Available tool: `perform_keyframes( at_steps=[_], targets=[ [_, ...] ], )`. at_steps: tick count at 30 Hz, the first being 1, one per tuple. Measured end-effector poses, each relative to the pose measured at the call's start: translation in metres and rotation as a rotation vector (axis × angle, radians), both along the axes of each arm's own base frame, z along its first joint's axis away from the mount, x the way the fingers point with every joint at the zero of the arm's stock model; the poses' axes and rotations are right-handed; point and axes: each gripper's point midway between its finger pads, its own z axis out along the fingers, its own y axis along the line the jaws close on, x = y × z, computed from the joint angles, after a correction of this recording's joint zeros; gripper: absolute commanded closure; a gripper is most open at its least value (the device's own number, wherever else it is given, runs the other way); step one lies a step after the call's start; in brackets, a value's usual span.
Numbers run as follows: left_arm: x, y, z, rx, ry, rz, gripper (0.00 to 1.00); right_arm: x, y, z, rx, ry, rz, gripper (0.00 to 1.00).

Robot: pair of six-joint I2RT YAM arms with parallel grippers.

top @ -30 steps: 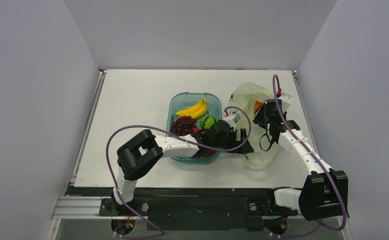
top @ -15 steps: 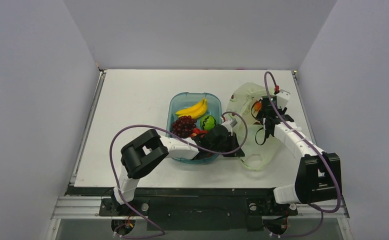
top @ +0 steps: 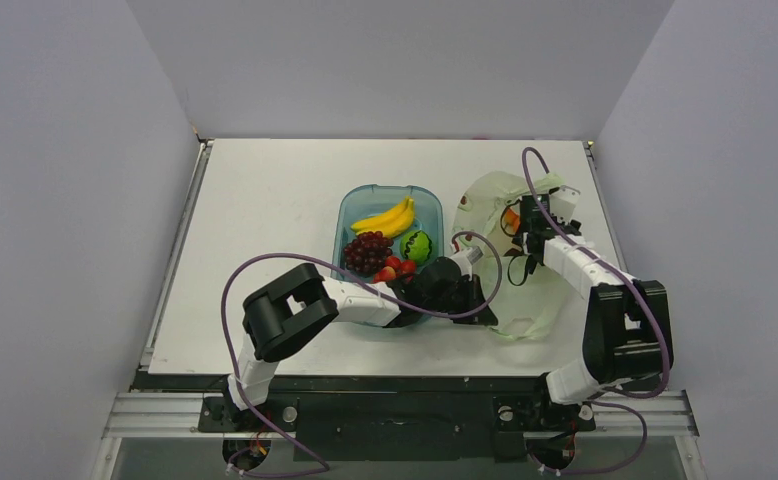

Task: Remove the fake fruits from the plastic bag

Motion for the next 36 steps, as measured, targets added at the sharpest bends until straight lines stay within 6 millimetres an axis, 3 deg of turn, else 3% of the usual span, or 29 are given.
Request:
perform_keyframes(
  at_steps=[10, 15, 18, 22, 25, 33, 36],
  targets=[
    [-0.004, 0.000, 0.000, -0.003, 0.005, -0.022, 1.00, 0.015, 0.005, -0.014, 0.033, 0.032, 0.024, 0.33],
    [-0.006, 0.000, 0.001, -0.006, 0.008, -0.034, 1.00, 0.014, 0.008, -0.016, 0.025, 0.054, 0.039, 0.30],
    [-0.008, 0.000, 0.001, -0.008, 0.012, -0.041, 1.00, 0.011, 0.020, -0.002, -0.003, 0.036, 0.072, 0.30],
    [-0.009, 0.000, 0.002, -0.009, 0.015, -0.047, 1.00, 0.012, 0.045, 0.032, 0.001, -0.058, 0.140, 0.32],
    [-0.009, 0.000, 0.002, -0.009, 0.016, -0.049, 1.00, 0.014, 0.049, 0.041, -0.001, -0.084, 0.147, 0.34],
    [-0.008, 0.000, 0.002, -0.009, 0.016, -0.046, 1.00, 0.015, 0.037, 0.002, -0.042, 0.036, 0.116, 0.35],
    [-0.006, 0.001, 0.002, -0.009, 0.016, -0.043, 1.00, 0.017, 0.029, 0.000, -0.064, 0.040, 0.092, 0.34]
  ],
)
